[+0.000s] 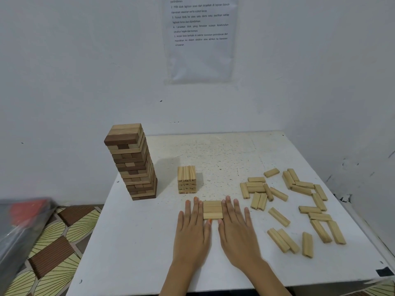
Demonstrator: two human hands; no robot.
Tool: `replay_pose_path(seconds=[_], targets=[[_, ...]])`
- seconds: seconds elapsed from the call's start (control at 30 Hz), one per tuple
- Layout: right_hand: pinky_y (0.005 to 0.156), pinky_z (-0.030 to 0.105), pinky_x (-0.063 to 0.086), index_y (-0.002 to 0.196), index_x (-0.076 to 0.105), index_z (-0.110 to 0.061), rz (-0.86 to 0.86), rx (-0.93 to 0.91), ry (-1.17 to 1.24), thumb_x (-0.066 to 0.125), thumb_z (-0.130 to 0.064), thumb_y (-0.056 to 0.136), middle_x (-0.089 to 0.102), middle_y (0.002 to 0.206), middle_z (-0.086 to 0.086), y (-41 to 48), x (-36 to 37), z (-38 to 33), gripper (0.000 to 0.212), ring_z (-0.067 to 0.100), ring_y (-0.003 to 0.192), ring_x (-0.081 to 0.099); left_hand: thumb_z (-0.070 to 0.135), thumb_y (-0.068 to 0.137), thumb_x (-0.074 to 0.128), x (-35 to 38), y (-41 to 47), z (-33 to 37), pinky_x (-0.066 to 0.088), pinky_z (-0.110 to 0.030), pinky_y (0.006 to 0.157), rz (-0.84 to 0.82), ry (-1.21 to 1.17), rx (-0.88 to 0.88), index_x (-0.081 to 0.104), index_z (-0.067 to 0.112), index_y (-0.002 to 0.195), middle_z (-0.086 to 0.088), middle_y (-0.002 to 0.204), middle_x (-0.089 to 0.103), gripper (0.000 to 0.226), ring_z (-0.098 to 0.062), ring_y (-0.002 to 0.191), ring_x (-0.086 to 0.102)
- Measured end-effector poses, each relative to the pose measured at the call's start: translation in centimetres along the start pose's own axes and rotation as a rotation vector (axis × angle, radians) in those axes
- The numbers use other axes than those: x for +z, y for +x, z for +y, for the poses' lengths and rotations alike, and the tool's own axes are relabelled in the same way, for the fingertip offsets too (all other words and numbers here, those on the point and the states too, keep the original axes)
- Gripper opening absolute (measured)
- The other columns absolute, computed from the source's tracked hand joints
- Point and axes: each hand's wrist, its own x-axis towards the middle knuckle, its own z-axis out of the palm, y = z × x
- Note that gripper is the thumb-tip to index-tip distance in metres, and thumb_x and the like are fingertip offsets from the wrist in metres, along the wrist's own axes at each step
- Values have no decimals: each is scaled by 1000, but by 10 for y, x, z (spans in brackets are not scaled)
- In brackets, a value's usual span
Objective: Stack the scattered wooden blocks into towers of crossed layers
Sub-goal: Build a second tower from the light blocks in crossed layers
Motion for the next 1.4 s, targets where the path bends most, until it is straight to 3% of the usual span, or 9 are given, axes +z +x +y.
replay_pose_path(seconds=[0.1, 0.47, 0.53, 0.63, 0.73, 0.8, 0.87, 1.03, 1.4], targets=[[111, 44, 16, 141, 46, -2, 6, -4, 5, 4, -34, 104, 44, 148, 12, 0, 1, 0, 64, 25, 139, 33, 38, 104, 8, 0, 1, 2, 6, -33, 114, -15, -14, -4, 35, 8, 146, -6, 152, 39, 59, -21, 142, 23], [110, 44, 19, 140, 47, -2, -128, 18, 82, 4, -35, 104, 45, 147, 12, -1, -3, 0, 65, 27, 137, 41, 40, 104, 7, 0, -1, 2, 7, -33, 113, 5, -2, 1, 36, 8, 147, -7, 153, 38, 60, -20, 142, 22], [115, 40, 8, 145, 38, -3, -154, -2, 107, 4, -38, 101, 36, 153, 9, 0, -7, 1, 66, 23, 142, 30, 40, 104, 8, -1, -3, 2, 8, -33, 113, 12, -13, -6, 32, 9, 147, -7, 152, 38, 59, -19, 142, 23], [117, 28, -16, 155, 6, -15, -121, -48, 299, 11, -48, 94, -3, 159, -9, 4, -13, 8, 69, 7, 147, -10, 42, 103, 10, -2, -3, 2, 8, -32, 113, 22, -20, -11, 29, 9, 148, -7, 152, 38, 58, -18, 142, 24], [114, 16, -9, 145, 31, -27, -83, -93, 518, 47, -29, 97, 17, 151, -20, 14, -24, 15, 52, 0, 145, 3, 41, 103, 14, -1, -3, 2, 8, -32, 114, 31, -4, -9, 34, 10, 147, -6, 153, 37, 57, -17, 143, 22], [107, 8, -6, 131, 47, -33, -34, -180, 522, 52, -30, 90, 27, 144, -23, 23, -31, 17, 41, -5, 139, 12, 38, 101, 24, 0, -4, 2, 7, -32, 114, 45, 9, -8, 37, 10, 147, -5, 153, 38, 55, -17, 143, 22], [106, 12, -1, 118, 56, -33, -44, -239, 514, 49, -37, 84, 34, 139, -25, 33, -35, 21, 35, -6, 137, 17, 33, 96, 32, 0, -4, 3, 7, -32, 114, 47, 21, -9, 40, 9, 146, -5, 152, 39, 56, -16, 143, 22], [110, 28, 12, 102, 61, -32, -119, -376, 404, 40, -58, 79, 51, 136, -19, 50, -33, 31, 40, 4, 141, 25, 28, 90, 35, 0, -5, 2, 8, -34, 114, 42, 46, 1, 44, 9, 144, -6, 152, 39, 58, -18, 145, 13], [103, 27, 27, 101, 65, -25, -120, -452, 421, 50, -57, 79, 63, 118, -15, 56, -27, 37, 42, 10, 128, 45, 28, 89, 35, -3, -5, 1, 8, -33, 114, 35, 23, 22, 43, 9, 145, -4, 153, 37, 60, -20, 143, 20]])
